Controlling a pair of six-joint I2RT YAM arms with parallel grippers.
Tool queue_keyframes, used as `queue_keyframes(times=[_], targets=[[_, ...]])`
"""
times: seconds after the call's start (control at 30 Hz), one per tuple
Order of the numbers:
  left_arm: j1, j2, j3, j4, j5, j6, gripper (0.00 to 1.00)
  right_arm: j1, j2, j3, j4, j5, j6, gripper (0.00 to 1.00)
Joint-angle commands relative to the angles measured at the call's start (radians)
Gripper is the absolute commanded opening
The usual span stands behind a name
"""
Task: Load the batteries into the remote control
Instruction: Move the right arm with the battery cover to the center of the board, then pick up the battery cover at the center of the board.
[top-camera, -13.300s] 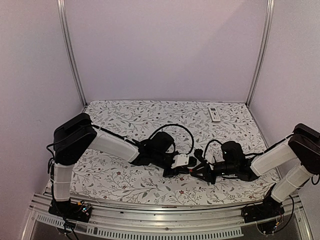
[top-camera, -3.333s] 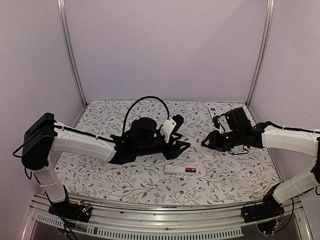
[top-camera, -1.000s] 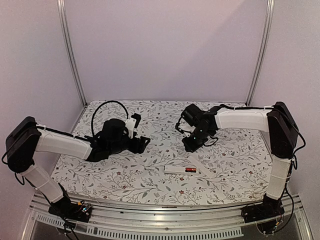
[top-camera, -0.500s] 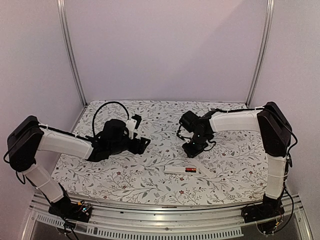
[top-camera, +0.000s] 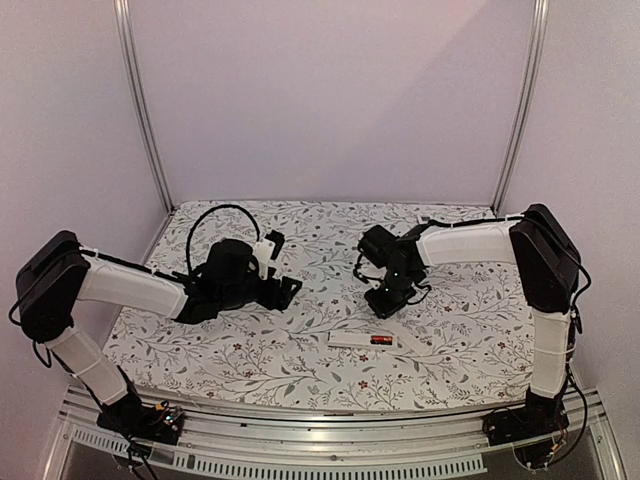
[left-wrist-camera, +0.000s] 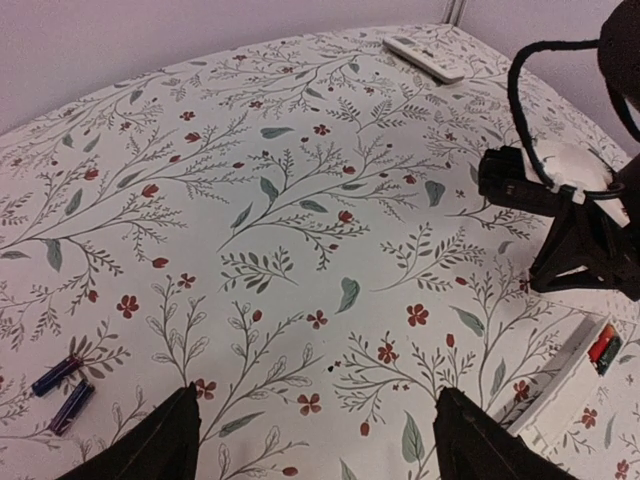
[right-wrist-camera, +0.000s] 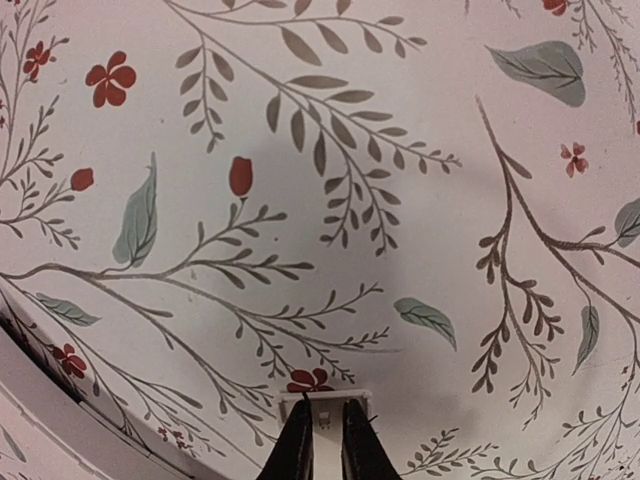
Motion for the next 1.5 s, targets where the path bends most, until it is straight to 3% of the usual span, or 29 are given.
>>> queue_keyframes(times=[0.0, 0.13, 0.23, 0.47, 0.77, 1.03, 1.23, 1.3, 1.47], targets=[[0.015, 0.015, 0.018, 0.014, 0.008, 0.008, 0.8, 0.006, 0.015, -0.026, -0.01, 0.009, 0.006, 0.11], [0.016, 0.02, 0.02, 0.013, 0.007, 0.012, 0.8, 0.01, 0.014, -0.05, 0.0, 0.007, 0.008, 0.1], [0.017, 0.015, 0.02, 0.006, 0.007, 0.013, 0.8, 0.01, 0.017, -0.075, 0.025, 0.005, 0.006, 0.0], [0.017, -0.015, 0.006, 0.005, 0.0, 0.019, 0.8, 0.01, -0.02, -0.052, 0.044, 0.042, -0.012, 0.0], [0.016, -0.047, 0.005, 0.004, 0.0, 0.015, 0.8, 0.01, -0.193, -0.08, 0.128, 0.137, 0.0, 0.0], [-0.001, -0.09, 0.033, 0.066, 0.151, -0.073, 0.75, 0.01, -0.338, -0.049, 0.2, 0.235, 0.036, 0.0], [-0.099, -0.015, 0.146, 0.178, 0.204, -0.059, 0.83, 0.013, -0.384, 0.038, 0.264, 0.228, 0.093, 0.0], [-0.115, 0.03, 0.202, 0.187, 0.229, -0.063, 0.93, 0.025, -0.394, 0.068, 0.294, 0.223, 0.111, 0.0], [-0.117, 0.127, 0.285, 0.246, 0.277, -0.137, 0.94, 0.076, -0.424, 0.09, 0.369, 0.246, 0.137, 0.0]])
